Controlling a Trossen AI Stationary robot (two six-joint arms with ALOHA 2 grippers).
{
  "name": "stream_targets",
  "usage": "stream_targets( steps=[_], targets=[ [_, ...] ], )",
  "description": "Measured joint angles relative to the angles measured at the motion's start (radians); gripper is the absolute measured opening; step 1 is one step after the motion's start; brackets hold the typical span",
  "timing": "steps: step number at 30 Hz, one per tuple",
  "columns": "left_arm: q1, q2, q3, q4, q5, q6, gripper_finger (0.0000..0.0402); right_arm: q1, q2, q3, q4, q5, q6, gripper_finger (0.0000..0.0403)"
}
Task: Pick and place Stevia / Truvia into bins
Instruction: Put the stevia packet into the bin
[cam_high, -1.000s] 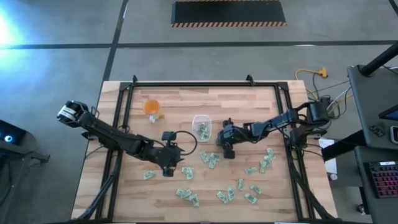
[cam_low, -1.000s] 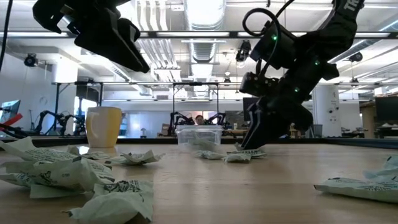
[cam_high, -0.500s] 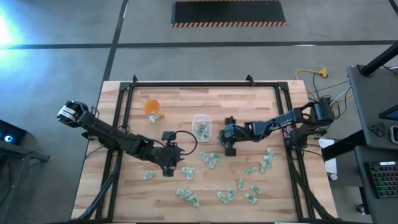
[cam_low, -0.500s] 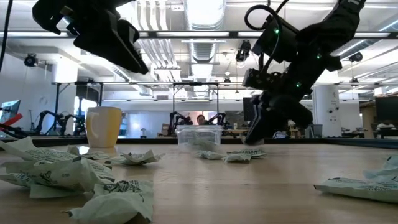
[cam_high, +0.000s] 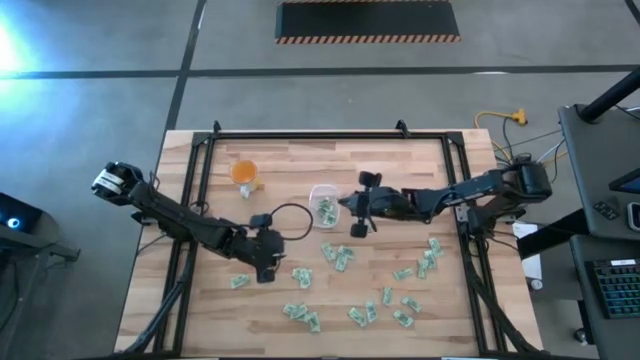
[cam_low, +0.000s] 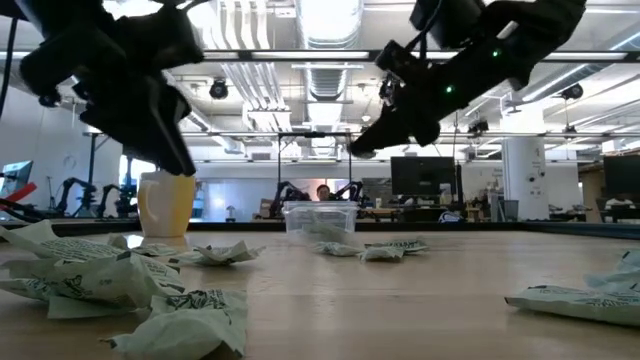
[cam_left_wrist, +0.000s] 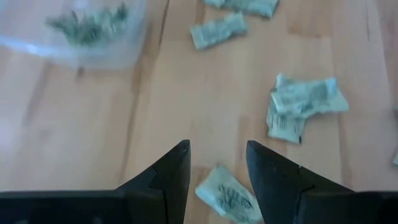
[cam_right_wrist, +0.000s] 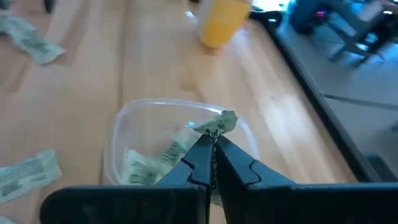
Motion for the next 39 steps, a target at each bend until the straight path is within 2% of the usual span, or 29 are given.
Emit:
stream_targets(
  steps=[16, 21, 28, 39],
  targets=[
    [-0.074, 0.0, -0.018, -0.017, 0.012, -0.083, 0.014, -0.055, 0.232, 0.168, -0.009, -0.011, -0.006, 0.0015],
    [-0.077, 0.0, -0.023, -0.022, 0.013, -0.103, 0.014, -0.055, 0.231, 0.195, -0.099, -0.008, -0.008, 0.0056],
    [-0.077, 0.014, -0.025, -0.048, 0.013, -0.138, 0.014, -0.052, 0.207, 0.214, -0.135, -0.008, -0.037, 0.0117],
    [-0.057, 0.107, -0.042, -0.033, 0.014, -0.19, 0.014, -0.019, 0.072, 0.214, -0.311, -0.008, -0.043, 0.0139]
  ],
)
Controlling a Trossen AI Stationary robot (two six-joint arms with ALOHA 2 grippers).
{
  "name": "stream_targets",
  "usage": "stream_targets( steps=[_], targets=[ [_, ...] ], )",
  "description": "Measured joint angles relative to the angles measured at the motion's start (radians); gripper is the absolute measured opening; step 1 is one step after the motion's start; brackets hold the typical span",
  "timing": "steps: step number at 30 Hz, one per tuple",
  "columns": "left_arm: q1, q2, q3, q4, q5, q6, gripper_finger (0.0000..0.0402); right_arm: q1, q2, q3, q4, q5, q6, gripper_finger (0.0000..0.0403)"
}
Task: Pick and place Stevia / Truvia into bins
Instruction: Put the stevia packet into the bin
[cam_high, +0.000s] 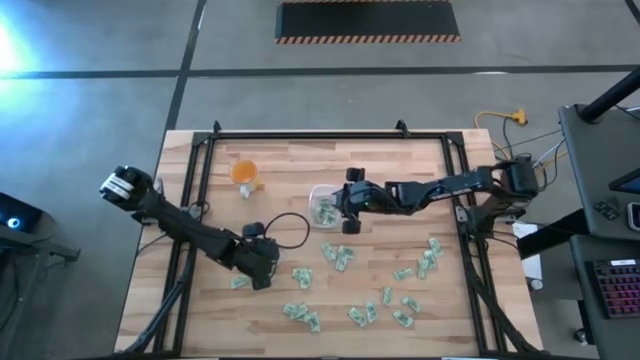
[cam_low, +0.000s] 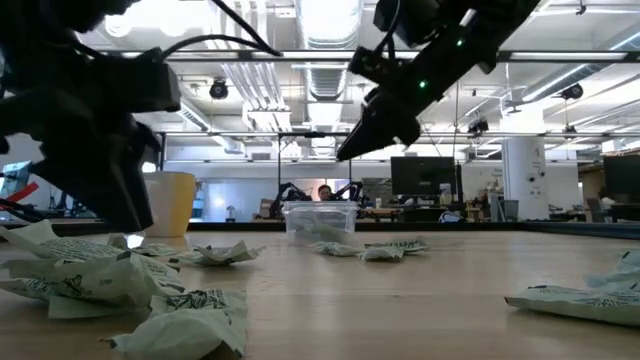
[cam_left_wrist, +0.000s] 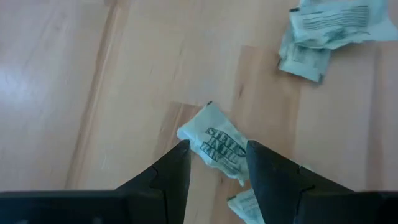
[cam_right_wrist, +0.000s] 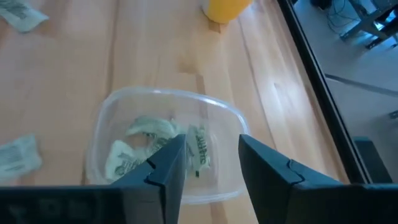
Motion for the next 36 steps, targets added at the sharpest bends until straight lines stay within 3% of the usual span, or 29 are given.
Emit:
stream_targets(
  steps=[16, 27, 32, 36],
  targets=[
    [0.074, 0.084, -0.002, 0.092, 0.033, 0.048, 0.013, 0.014, -0.044, -0.001, -0.059, 0.0, 0.022, 0.013],
    [0.074, 0.077, -0.003, 0.105, 0.028, 0.144, 0.0008, 0.014, -0.045, -0.001, -0.098, 0.001, 0.022, 0.0121],
    [0.076, 0.075, 0.01, 0.102, -0.041, 0.191, 0.0014, 0.014, -0.045, 0.0, -0.239, 0.003, 0.062, 0.0122],
    [0.081, 0.065, 0.032, 0.092, -0.169, 0.271, 0.0011, 0.014, -0.045, 0.0, -0.419, 0.002, 0.171, 0.0116]
  ],
)
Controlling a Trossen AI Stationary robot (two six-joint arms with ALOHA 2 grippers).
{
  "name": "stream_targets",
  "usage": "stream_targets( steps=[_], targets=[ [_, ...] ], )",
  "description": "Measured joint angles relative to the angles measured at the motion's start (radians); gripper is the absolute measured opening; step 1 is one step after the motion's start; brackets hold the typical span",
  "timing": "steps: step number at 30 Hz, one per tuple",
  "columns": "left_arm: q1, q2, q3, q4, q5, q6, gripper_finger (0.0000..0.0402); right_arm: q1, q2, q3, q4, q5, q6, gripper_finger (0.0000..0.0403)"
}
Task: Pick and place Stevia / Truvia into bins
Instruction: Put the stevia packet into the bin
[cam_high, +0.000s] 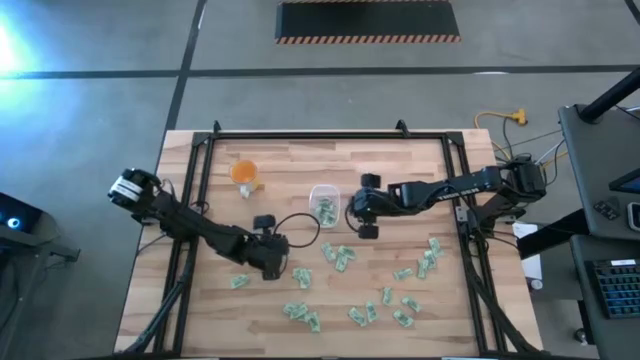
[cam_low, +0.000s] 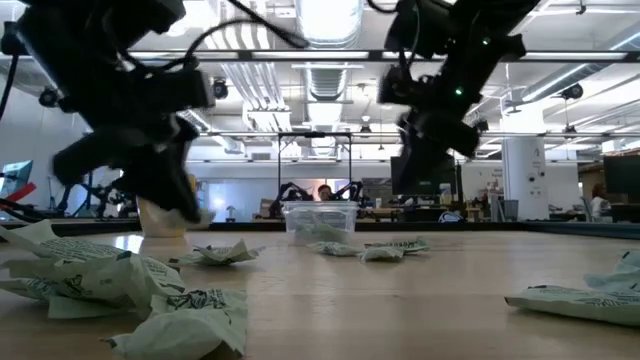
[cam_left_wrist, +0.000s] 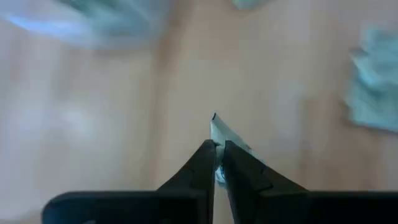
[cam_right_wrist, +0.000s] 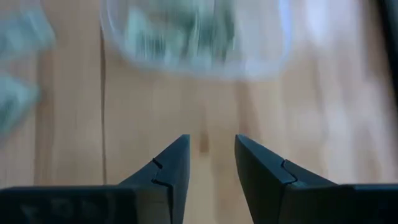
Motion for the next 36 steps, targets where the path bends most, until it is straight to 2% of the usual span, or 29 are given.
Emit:
stream_targets(
  steps=[4, 8, 11, 13, 18, 25, 30, 36],
  targets=[
    [0.002, -0.024, 0.02, 0.004, -0.224, 0.071, 0.0007, 0.0, 0.0, 0.0, -0.152, -0.004, 0.126, 0.0111],
    [0.007, -0.04, 0.025, 0.029, -0.44, 0.119, 0.0007, 0.0, 0.0, 0.0, -0.191, -0.024, 0.192, 0.0105],
    [0.037, -0.04, 0.014, 0.159, -0.479, 0.244, 0.0006, 0.002, 0.0, -0.002, -0.186, -0.077, 0.199, 0.0101],
    [0.072, -0.032, 0.001, 0.293, -0.44, 0.338, 0.0006, 0.007, 0.0, -0.002, -0.18, -0.104, 0.2, 0.0099],
    [0.179, 0.004, -0.011, 0.518, -0.182, 0.519, 0.0006, 0.041, 0.0, -0.009, -0.182, -0.108, 0.219, 0.0091],
    [0.302, 0.019, -0.001, 0.559, -0.113, 0.534, 0.0005, 0.086, 0.0, -0.018, -0.181, -0.108, 0.215, 0.0081],
    [0.389, 0.02, -0.001, 0.588, 0.104, 0.533, 0.0005, 0.087, 0.0, -0.021, -0.182, -0.107, 0.211, 0.0076],
    [0.428, 0.023, 0.004, 0.622, 0.13, 0.534, 0.0019, 0.087, 0.0, -0.022, -0.181, -0.107, 0.211, 0.0073]
  ],
)
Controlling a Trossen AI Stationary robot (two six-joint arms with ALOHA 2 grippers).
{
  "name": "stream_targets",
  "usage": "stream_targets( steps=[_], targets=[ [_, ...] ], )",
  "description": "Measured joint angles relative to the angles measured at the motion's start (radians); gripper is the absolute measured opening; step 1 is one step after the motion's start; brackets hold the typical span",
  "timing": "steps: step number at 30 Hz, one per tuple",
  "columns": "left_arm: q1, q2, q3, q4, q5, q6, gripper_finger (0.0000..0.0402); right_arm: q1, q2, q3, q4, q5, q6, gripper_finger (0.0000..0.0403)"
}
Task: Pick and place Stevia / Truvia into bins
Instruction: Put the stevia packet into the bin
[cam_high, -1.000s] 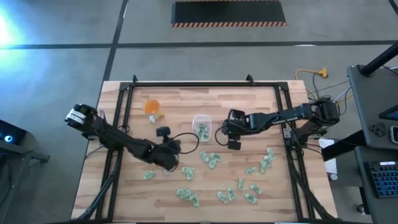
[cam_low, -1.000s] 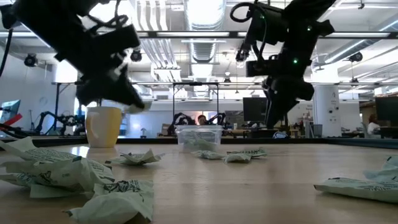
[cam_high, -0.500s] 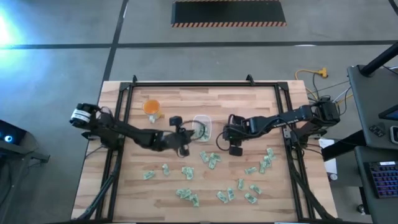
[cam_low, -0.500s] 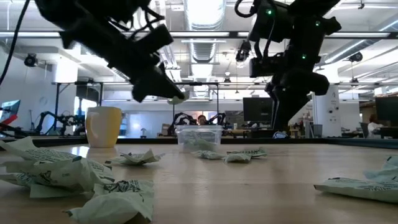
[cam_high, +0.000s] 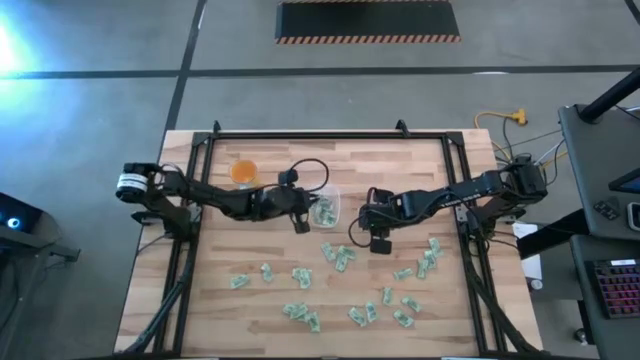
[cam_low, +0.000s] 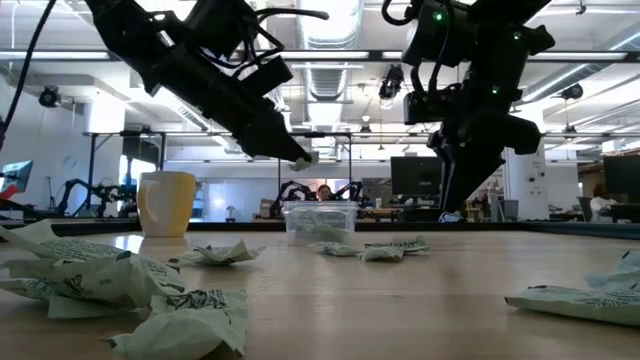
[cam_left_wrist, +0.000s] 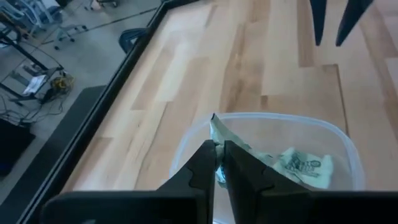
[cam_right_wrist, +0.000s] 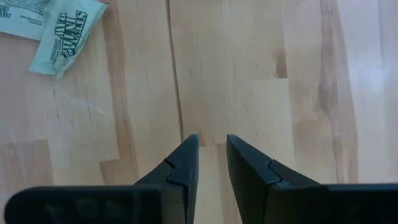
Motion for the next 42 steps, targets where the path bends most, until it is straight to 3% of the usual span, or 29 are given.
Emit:
stream_targets(
  steps=[9, 13, 15, 18, 21, 35, 42],
  targets=[
    [0.005, 0.043, 0.01, 0.002, 0.016, -0.005, 0.0119, 0.001, 0.0, -0.002, 0.006, 0.0, 0.004, 0.0075],
    [-0.007, 0.02, 0.006, 0.0, 0.013, -0.012, 0.0144, 0.007, 0.0, -0.035, 0.084, -0.009, 0.023, 0.0069],
    [-0.021, -0.001, 0.006, -0.005, 0.016, -0.015, 0.0147, 0.008, 0.0, -0.068, 0.192, -0.065, 0.008, 0.0068],
    [-0.044, -0.041, 0.005, -0.05, 0.019, -0.035, 0.0149, 0.009, 0.0, -0.116, 0.343, -0.232, -0.047, 0.0069],
    [-0.074, -0.079, 0.004, -0.135, 0.018, -0.047, 0.0149, 0.01, 0.0, -0.134, 0.409, -0.355, -0.078, 0.0072],
    [-0.192, -0.216, -0.006, -0.493, 0.02, -0.275, 0.0149, 0.006, 0.116, -0.143, 0.564, -0.352, -0.092, 0.0108],
    [-0.211, -0.222, -0.015, -0.522, 0.019, -0.302, 0.0149, 0.006, 0.129, -0.143, 0.575, -0.352, -0.078, 0.0133]
  ],
)
